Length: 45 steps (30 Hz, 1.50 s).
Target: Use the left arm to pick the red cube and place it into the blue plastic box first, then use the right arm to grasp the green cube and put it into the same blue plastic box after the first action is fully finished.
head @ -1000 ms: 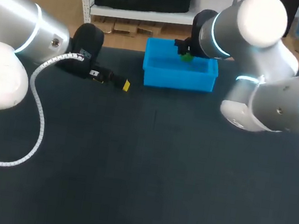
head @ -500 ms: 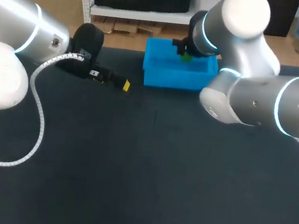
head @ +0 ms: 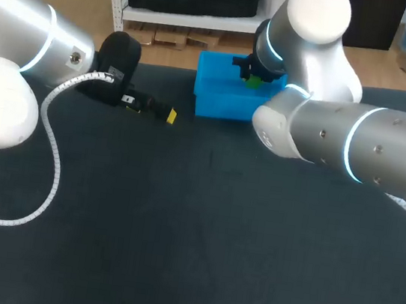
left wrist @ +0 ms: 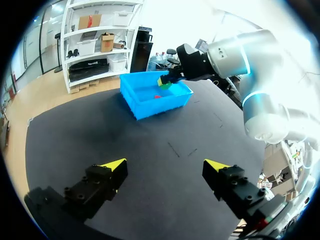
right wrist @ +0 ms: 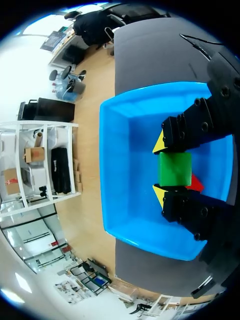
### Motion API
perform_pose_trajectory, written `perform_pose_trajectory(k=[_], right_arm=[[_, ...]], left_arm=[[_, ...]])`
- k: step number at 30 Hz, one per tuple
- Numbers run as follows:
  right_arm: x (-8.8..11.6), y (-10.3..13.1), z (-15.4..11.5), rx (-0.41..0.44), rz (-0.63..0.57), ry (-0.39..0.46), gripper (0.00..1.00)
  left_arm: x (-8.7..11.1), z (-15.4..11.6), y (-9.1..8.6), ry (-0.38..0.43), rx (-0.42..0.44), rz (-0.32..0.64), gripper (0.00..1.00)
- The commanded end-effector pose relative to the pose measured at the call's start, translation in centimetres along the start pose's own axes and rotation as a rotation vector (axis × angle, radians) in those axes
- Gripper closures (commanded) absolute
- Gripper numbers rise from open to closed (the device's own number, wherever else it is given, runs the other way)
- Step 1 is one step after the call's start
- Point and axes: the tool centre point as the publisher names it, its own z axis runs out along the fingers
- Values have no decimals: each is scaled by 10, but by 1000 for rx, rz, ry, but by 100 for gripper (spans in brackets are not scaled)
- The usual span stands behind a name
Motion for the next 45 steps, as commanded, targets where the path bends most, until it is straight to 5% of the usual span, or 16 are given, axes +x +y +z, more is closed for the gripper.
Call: perform_pose_trajectory(k=[1, 4, 5, 8, 9, 15, 26, 45], right_arm=[[-6, 1, 5, 2, 0, 17, 100], [-4, 1, 7, 10, 4, 38, 100], [-4, 1, 8, 10, 3, 41, 87], [-3, 1, 9, 19, 3, 49, 14], [-3, 1, 10, 22, 1, 50, 0], [-7, 1, -3, 8, -5, 26, 0], [-12, 1, -65, -11, 0, 26, 0], [44, -11, -178, -93, -54, 106, 0]], left_arm=[[1, 0, 1, -5, 6, 2, 0], [1, 0, 1, -5, 6, 2, 0], [1, 0, 1, -5, 6, 2, 0], [1, 0, 1, -5, 6, 2, 0], [1, 0, 1, -5, 6, 2, 0], [1, 0, 1, -5, 6, 2, 0], [1, 0, 1, -5, 6, 2, 0], [1, 0, 1, -5, 6, 2, 0]])
